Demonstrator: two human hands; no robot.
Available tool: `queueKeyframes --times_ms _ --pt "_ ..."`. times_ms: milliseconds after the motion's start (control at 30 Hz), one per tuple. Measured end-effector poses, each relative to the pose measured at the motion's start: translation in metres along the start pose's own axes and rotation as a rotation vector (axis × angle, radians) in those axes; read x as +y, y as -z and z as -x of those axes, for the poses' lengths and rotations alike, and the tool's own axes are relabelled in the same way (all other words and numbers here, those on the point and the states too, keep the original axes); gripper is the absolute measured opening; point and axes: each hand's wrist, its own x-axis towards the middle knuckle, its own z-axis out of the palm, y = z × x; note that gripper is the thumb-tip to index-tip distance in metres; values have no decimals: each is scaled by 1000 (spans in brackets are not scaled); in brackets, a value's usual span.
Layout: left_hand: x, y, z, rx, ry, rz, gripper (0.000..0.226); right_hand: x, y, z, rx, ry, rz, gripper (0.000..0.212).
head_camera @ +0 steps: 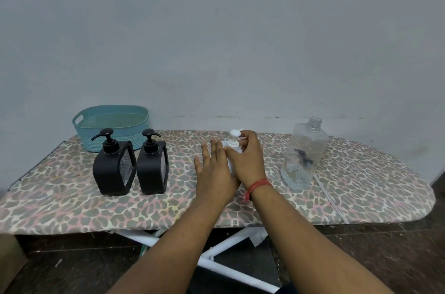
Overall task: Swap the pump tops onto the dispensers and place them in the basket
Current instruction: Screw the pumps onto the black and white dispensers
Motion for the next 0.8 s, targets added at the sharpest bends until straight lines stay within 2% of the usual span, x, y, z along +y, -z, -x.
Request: queueKeyframes --times_ms 100,300,433,600,733,800 --pt "0 0 -1 -4 14 6 86 1 -2 -4 -19 -29 44 33" --pt "0 1 0 -14 -5 -7 97 -3 17 -4 -201 -32 43 31" --pt "1 1 0 -11 4 -20 98 -4 17 -5 -155 -25 80 18" --pt "0 0 0 -15 14 14 92 -2 4 -5 -69 -53 59 21" --pt "-1 0 0 -10 15 12 94 -5 6 -6 -91 -54 81 22" --pt "0 1 0 -11 6 2 97 -4 11 -10 -158 -50 87 23"
